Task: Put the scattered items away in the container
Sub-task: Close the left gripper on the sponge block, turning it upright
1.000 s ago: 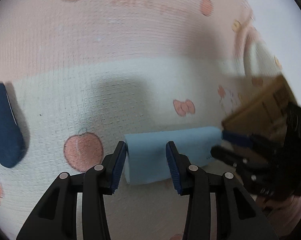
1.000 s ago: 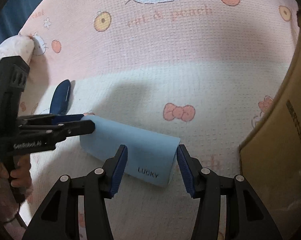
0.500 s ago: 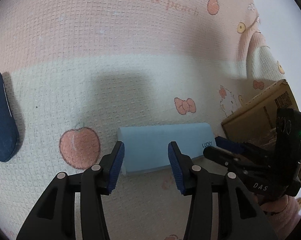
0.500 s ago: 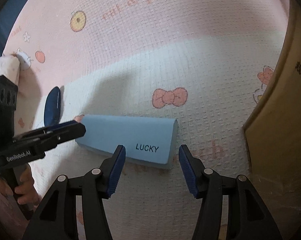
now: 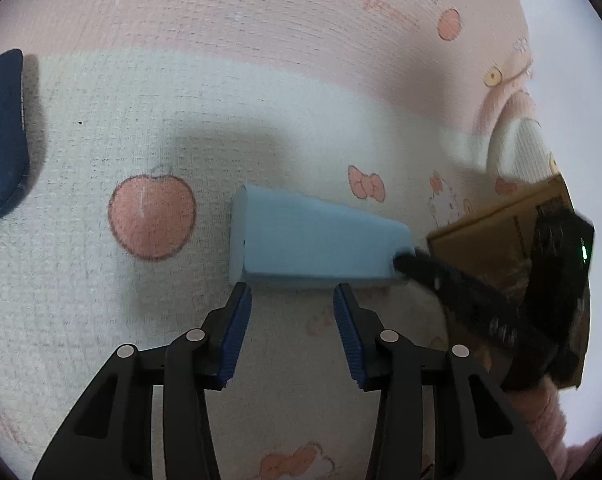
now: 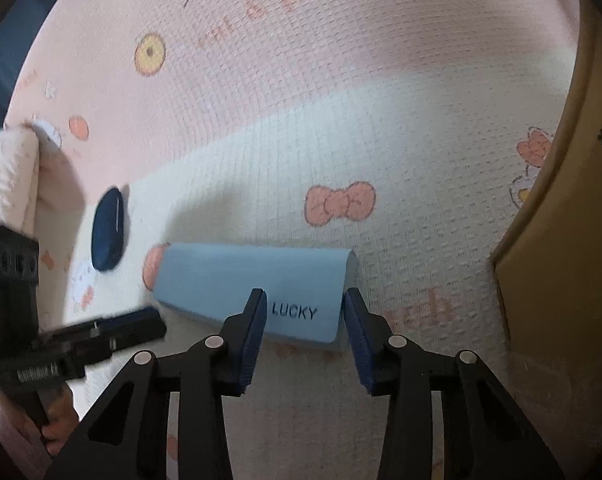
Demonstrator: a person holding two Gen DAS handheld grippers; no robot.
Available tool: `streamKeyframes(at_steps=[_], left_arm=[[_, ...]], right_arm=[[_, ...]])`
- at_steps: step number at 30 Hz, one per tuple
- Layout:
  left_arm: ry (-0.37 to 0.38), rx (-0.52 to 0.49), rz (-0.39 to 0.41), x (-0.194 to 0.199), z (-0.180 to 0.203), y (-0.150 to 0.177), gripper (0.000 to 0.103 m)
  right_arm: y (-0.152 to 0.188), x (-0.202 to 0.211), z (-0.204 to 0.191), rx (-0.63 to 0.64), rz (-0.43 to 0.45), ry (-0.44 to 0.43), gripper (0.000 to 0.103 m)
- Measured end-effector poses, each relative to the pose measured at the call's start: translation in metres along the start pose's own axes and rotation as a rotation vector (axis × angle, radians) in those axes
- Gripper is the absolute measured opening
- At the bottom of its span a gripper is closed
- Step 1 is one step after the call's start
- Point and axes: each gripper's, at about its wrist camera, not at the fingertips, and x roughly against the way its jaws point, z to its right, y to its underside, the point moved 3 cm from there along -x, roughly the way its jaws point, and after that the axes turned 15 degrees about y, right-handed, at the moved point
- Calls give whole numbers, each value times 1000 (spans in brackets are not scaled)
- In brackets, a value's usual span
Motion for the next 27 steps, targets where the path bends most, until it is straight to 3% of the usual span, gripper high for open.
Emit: streamKeyframes(at_steps=[4,10,13,16,19,25,27], left_arm=[[-5,-2,53,-4,-6,-24,46],[58,-19,30,-27,-7,-66,46],[58,-29,34,-34,-4,-73,46],[22,-26,14,-35,-2,-70,46],[-2,-16,8,-28,-2,-57,46],[86,77,2,-21,2,-18,46],[119,103,-15,-25,4,-9,46]], right_arm=[[11,4,-8,42,-32,-4,38],[30,5,-29,109,-95,-44,38],[27,6,-31,136,-100,-1,38],[18,13,-24,150,-74,59,38],[7,17,-14,130,-50,63,38],[-9,-3,-8,109,-63,31,37],[-11,-8,-10,89,-71,16,30]])
